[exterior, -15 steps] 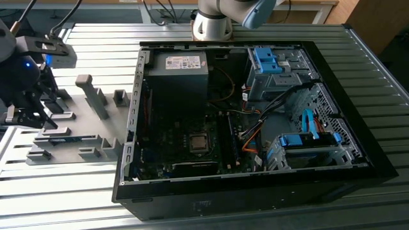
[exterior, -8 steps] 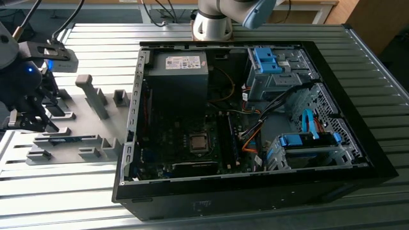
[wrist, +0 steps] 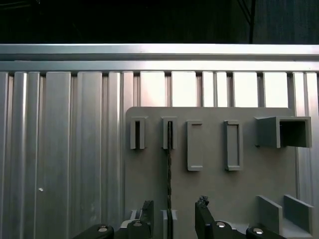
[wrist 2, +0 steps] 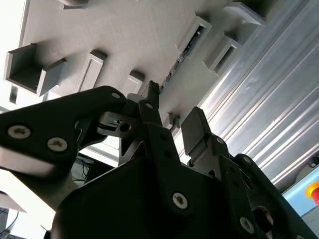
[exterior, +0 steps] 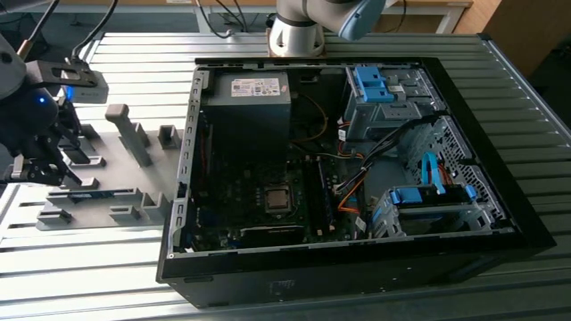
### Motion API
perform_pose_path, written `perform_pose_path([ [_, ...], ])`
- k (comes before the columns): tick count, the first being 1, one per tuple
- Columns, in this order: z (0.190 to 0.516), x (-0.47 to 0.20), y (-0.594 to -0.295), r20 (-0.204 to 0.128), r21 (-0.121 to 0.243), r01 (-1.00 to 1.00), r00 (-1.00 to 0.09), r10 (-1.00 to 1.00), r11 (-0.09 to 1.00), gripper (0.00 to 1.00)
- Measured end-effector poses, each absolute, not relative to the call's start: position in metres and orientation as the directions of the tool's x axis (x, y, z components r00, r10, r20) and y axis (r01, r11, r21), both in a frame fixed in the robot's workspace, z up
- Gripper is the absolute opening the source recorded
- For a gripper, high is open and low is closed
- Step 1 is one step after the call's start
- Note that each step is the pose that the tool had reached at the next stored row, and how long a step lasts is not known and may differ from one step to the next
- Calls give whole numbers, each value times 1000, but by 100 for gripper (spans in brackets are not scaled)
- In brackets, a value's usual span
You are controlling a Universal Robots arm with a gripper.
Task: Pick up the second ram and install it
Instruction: 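Pick up the second ram and move it above second insertion slot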
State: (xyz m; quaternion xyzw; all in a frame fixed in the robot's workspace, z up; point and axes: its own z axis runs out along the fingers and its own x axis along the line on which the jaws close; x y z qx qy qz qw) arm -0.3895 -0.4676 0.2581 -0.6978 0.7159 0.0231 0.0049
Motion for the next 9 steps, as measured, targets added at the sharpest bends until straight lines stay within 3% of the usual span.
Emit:
perform_pose_path([
  [9, 250, -391, -468, -39, 29, -999, -30, -999, 29, 44],
])
